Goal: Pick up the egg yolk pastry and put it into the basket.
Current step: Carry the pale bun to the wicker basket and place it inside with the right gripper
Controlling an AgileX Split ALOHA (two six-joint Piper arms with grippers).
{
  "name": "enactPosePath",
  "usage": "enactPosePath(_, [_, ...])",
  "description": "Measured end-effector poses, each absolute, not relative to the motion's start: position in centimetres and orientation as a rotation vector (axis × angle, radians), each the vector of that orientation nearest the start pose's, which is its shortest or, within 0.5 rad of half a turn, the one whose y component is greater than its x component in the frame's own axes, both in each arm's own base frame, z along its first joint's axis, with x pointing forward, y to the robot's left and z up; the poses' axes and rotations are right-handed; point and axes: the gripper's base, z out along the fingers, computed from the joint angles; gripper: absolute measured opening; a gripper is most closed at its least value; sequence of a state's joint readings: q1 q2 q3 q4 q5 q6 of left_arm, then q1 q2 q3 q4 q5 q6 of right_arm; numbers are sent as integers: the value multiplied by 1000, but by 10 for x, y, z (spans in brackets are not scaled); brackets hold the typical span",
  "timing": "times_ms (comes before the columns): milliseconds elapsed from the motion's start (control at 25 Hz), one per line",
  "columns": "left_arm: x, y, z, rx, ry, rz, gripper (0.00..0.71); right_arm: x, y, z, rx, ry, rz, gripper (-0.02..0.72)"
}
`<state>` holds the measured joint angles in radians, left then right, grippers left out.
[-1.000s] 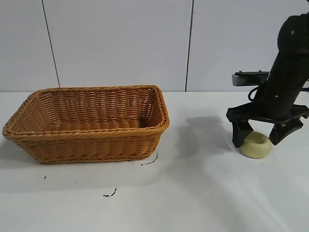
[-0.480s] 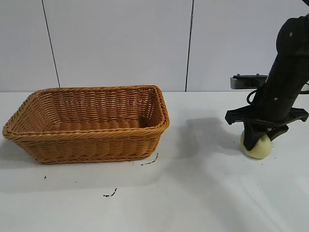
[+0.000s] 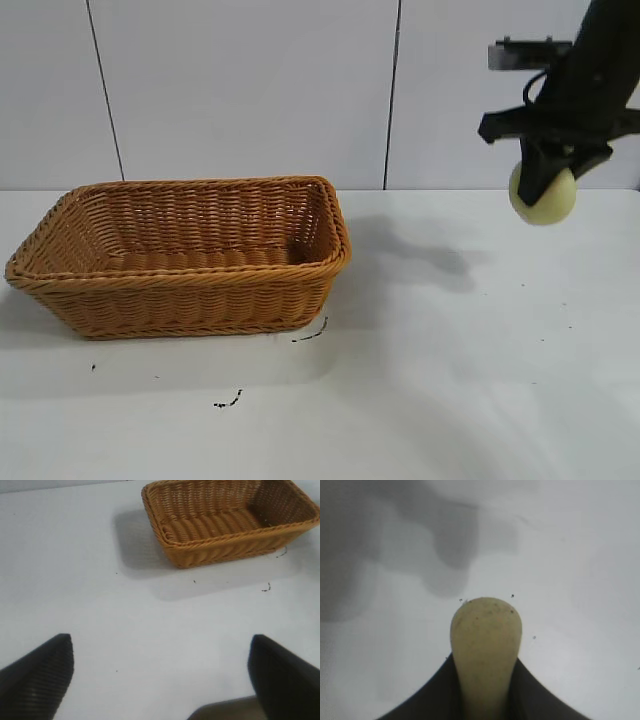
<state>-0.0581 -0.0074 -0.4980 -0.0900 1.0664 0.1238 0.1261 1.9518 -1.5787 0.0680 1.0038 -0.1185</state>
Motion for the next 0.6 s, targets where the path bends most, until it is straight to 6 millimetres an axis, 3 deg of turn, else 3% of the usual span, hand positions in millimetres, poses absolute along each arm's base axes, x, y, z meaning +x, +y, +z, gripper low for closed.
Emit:
enactPosePath(360, [-7,-7,276,190,2033,-67,695,409,133,284,-504,2683,129,110])
enactPosePath(600, [-7,-7,276,190,2033,-67,695,395,203,297,-661,2567,207,110])
